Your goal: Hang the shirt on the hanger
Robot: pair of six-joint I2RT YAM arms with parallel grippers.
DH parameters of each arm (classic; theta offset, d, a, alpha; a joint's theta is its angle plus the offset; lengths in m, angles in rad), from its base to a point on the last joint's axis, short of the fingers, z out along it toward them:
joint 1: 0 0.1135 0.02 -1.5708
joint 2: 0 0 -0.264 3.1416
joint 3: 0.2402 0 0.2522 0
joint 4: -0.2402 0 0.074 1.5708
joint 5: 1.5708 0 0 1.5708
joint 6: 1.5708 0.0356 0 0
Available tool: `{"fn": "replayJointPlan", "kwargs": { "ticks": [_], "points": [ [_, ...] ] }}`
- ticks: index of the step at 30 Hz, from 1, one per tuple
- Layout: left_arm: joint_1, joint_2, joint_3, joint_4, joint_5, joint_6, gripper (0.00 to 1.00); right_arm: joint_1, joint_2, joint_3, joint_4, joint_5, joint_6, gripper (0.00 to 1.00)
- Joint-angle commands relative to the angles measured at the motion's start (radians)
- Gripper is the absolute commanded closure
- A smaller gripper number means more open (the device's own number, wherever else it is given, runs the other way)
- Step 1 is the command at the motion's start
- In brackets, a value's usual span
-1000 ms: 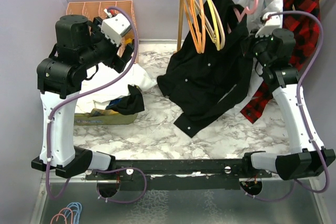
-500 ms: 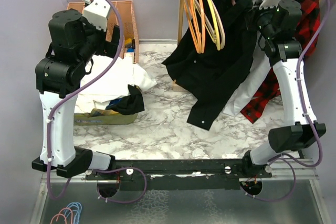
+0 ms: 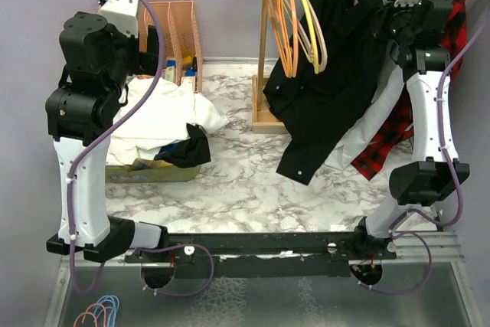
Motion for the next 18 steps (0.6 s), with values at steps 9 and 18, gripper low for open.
{"fn": "replayJointPlan", "kwargs": {
  "ticks": [9,18],
  "points": [
    [0.036,-0.015,-0.022,0.054,-0.066,-0.017,0.04,-0.056,-0.062,0.022,-0.043,0.007,0.037,0.84],
    [0.07,-0.035,-0.034,0.07,-0.079,-0.041,0.07,-0.057,-0.182,0.01,-0.04,0.047,0.043,0.01]
  ]
}}
